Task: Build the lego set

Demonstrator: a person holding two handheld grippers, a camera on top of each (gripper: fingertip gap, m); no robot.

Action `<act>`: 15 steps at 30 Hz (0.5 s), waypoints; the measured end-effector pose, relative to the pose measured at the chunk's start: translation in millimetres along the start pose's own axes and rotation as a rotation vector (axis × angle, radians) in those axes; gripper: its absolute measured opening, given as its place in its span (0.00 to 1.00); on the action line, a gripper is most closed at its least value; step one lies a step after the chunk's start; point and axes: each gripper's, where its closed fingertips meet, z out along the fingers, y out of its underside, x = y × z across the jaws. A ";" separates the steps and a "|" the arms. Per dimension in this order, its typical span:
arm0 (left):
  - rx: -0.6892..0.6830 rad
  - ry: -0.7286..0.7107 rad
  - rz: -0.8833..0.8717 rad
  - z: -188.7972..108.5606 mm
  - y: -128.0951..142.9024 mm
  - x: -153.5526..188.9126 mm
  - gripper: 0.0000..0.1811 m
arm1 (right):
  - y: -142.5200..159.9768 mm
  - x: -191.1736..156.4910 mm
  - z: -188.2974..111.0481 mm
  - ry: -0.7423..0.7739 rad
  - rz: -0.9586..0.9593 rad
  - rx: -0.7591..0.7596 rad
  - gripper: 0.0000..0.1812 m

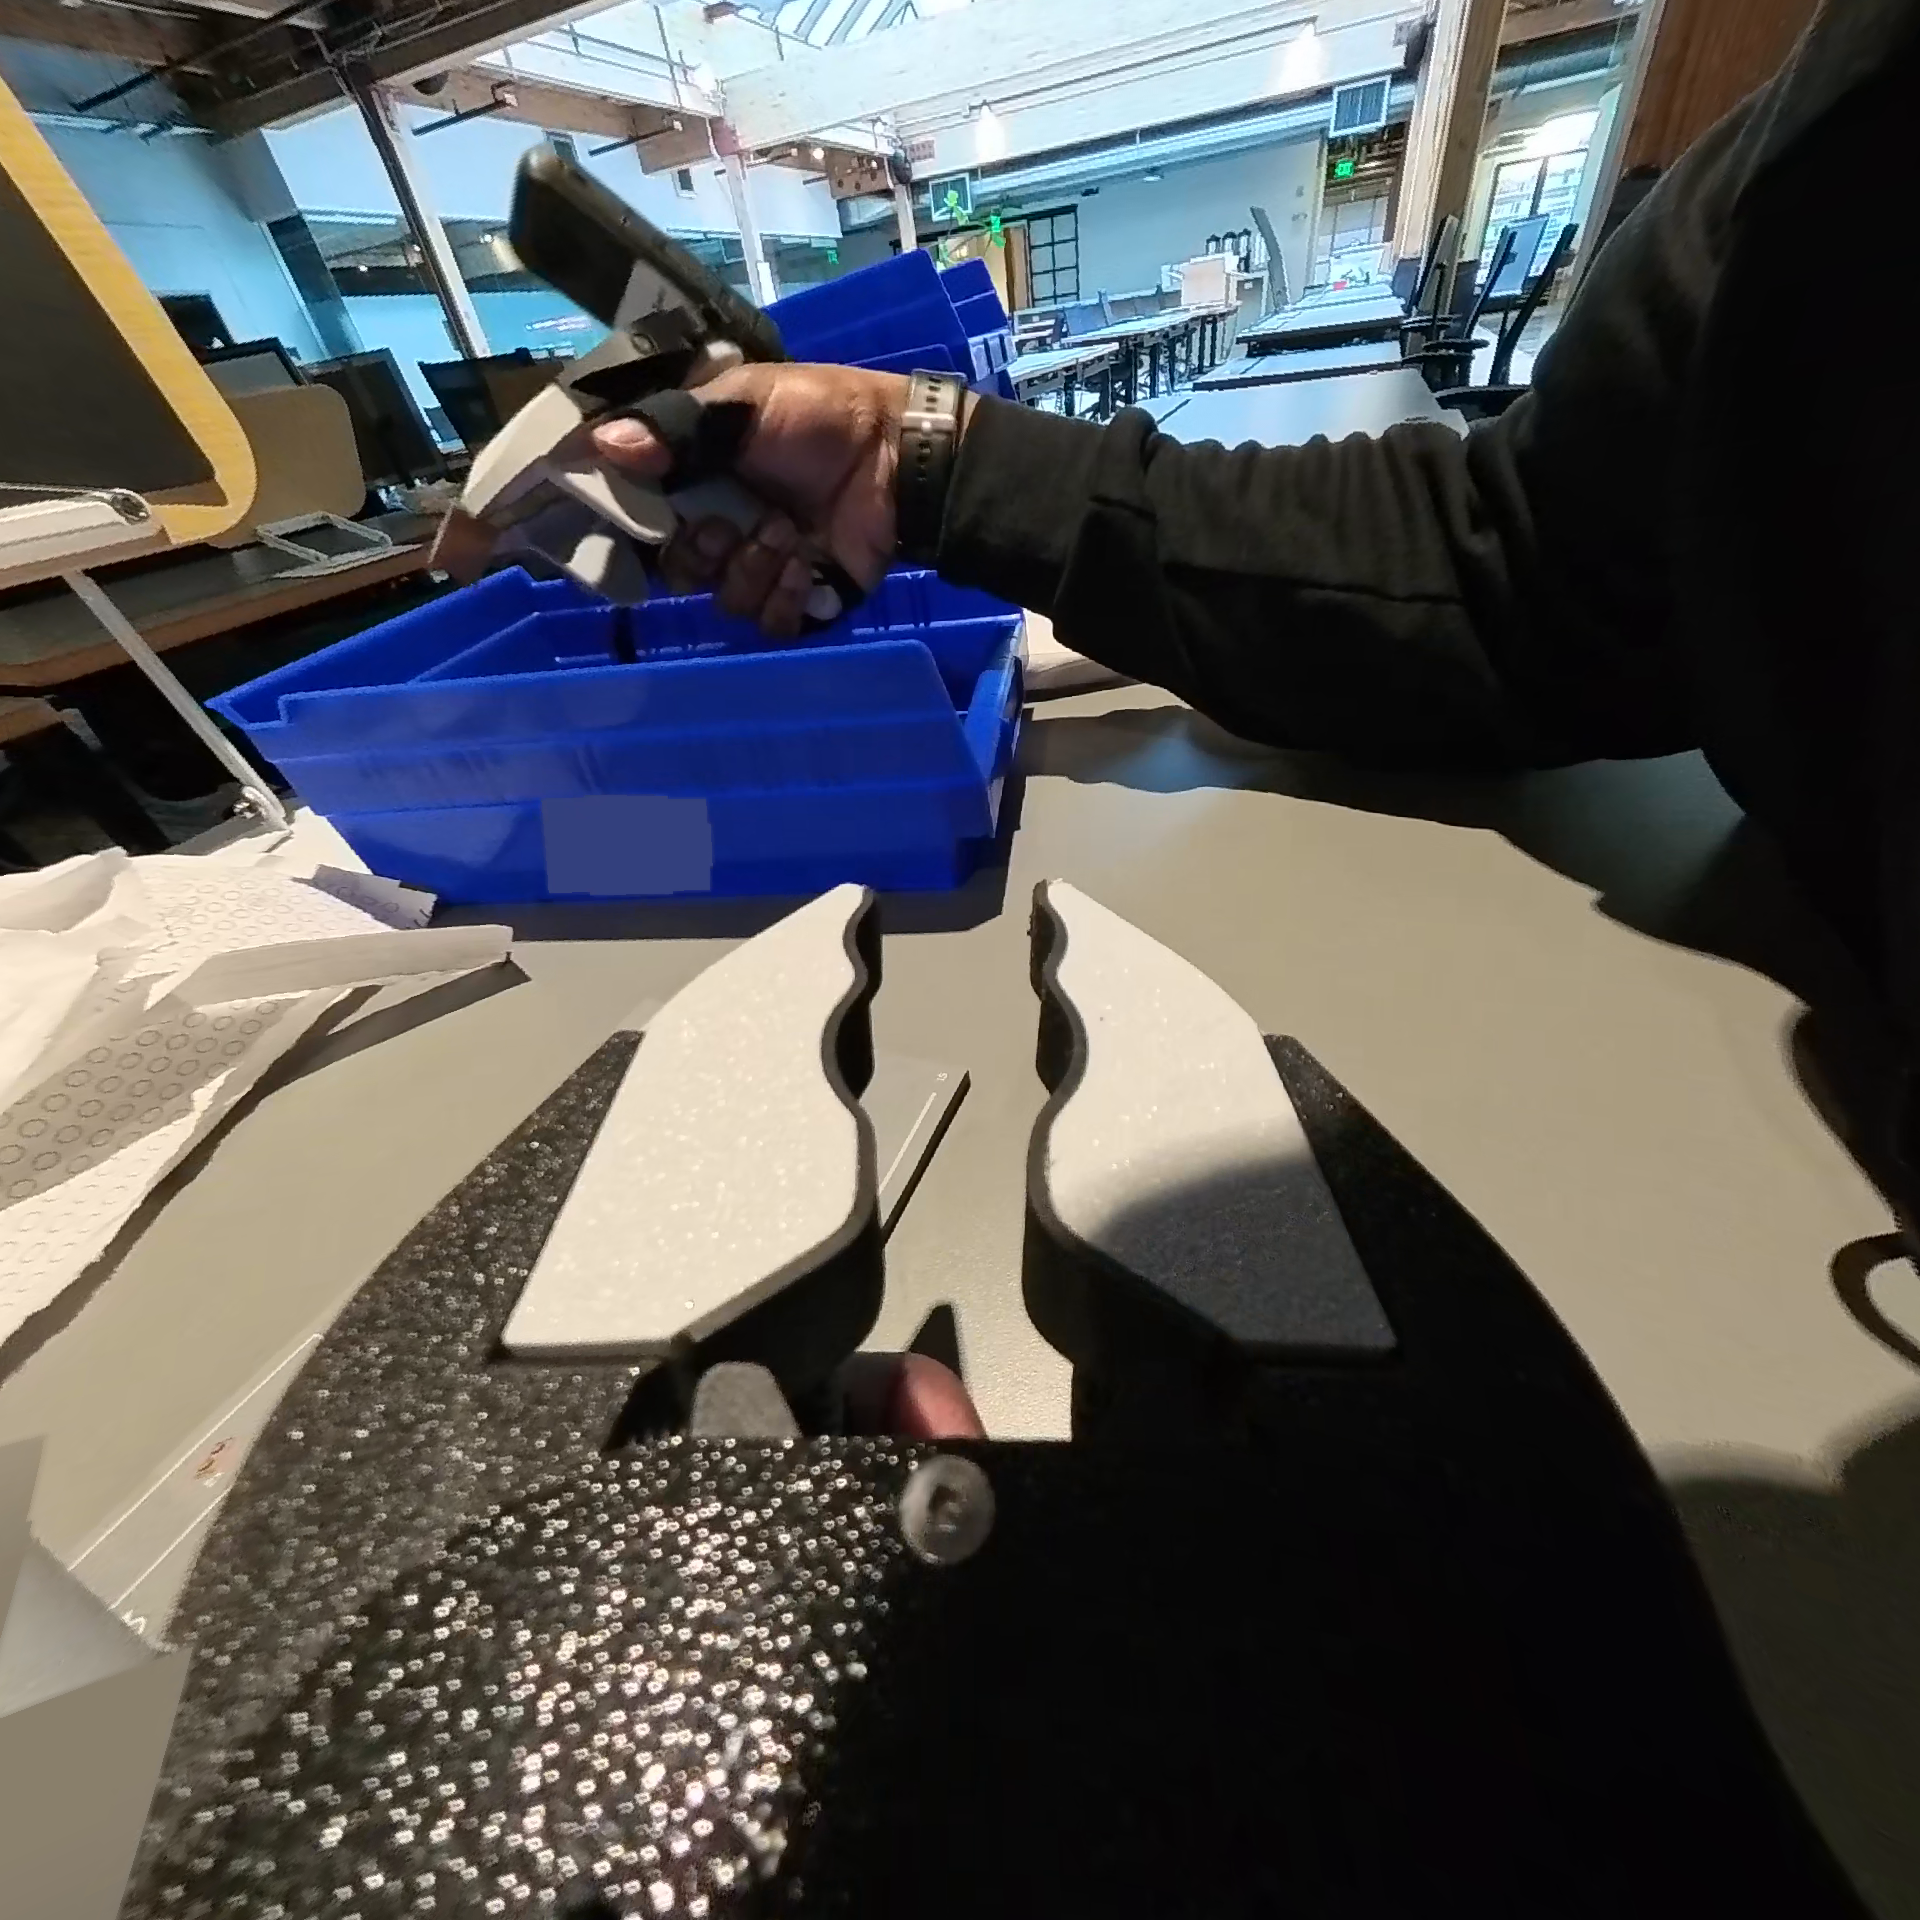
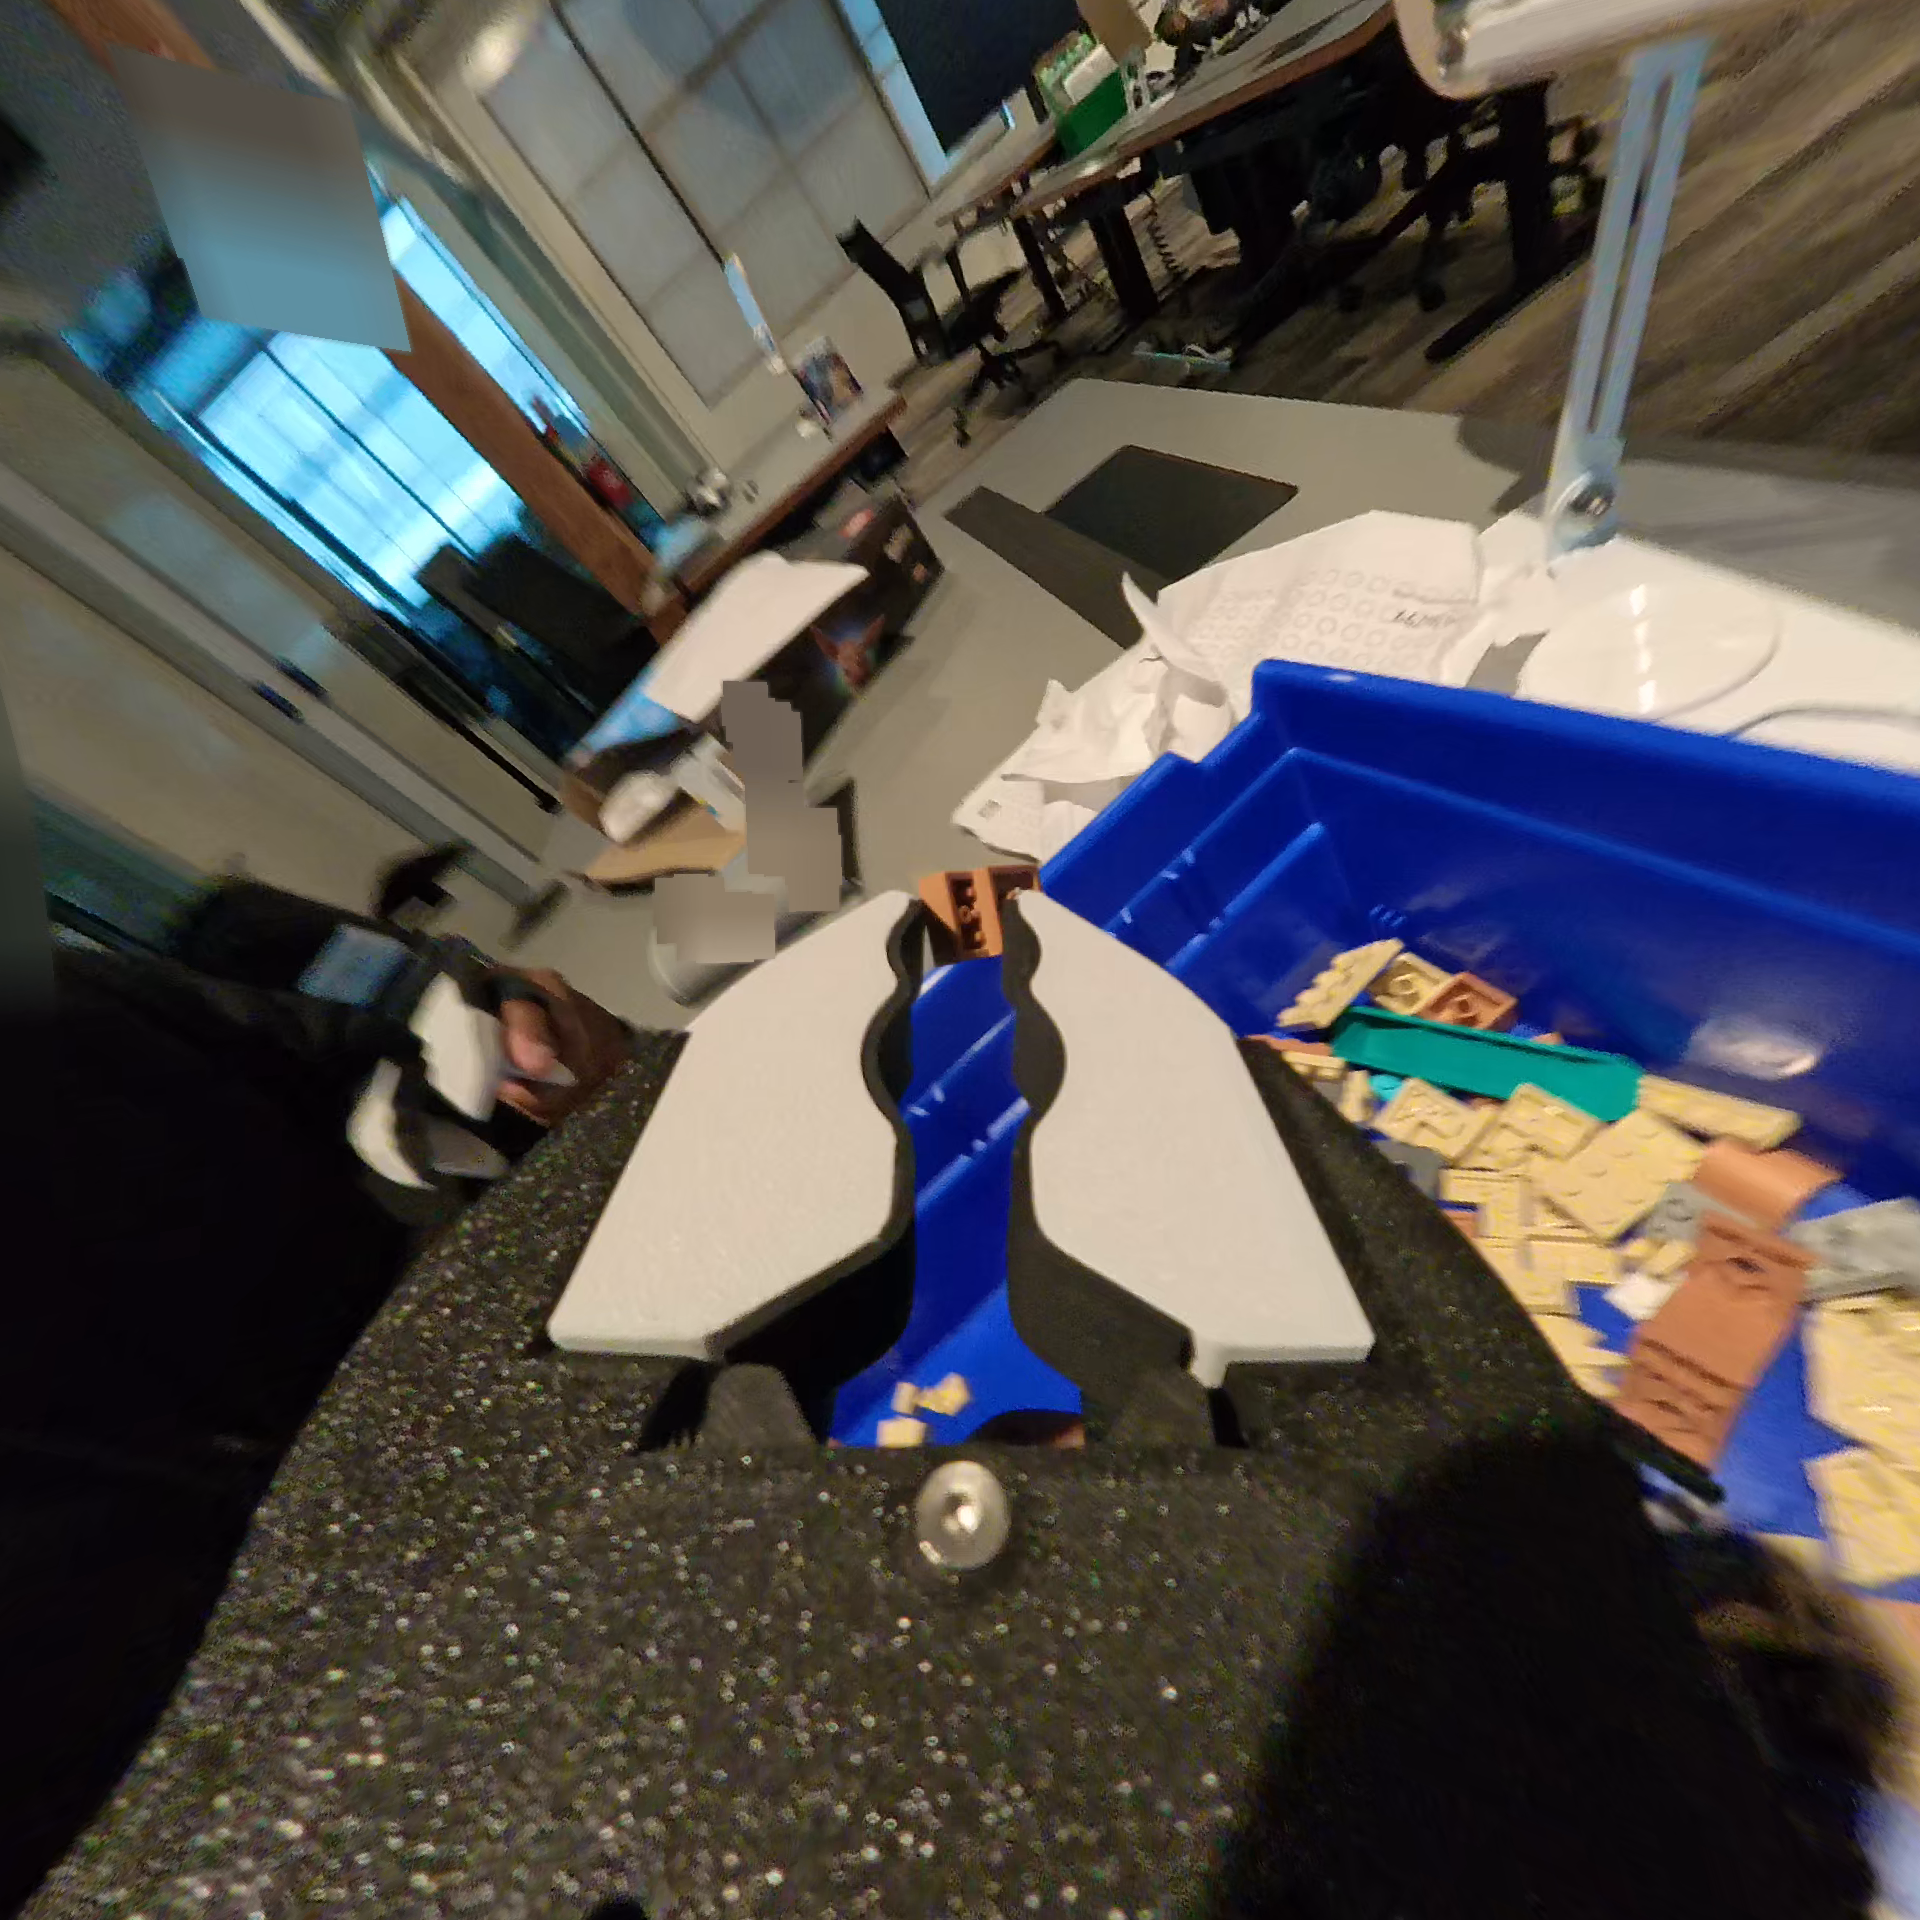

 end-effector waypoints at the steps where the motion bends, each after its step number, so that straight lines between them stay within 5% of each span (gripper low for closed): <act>1: 0.001 0.000 0.000 -0.1 -0.1 -0.1 0.14 | 1.0 -0.4 0.0 0.018 -0.041 -0.017 0.07; 15: -0.009 0.006 0.014 1.0 1.3 2.1 0.14 | 64.2 54.4 -13.8 0.481 -0.624 -0.636 0.07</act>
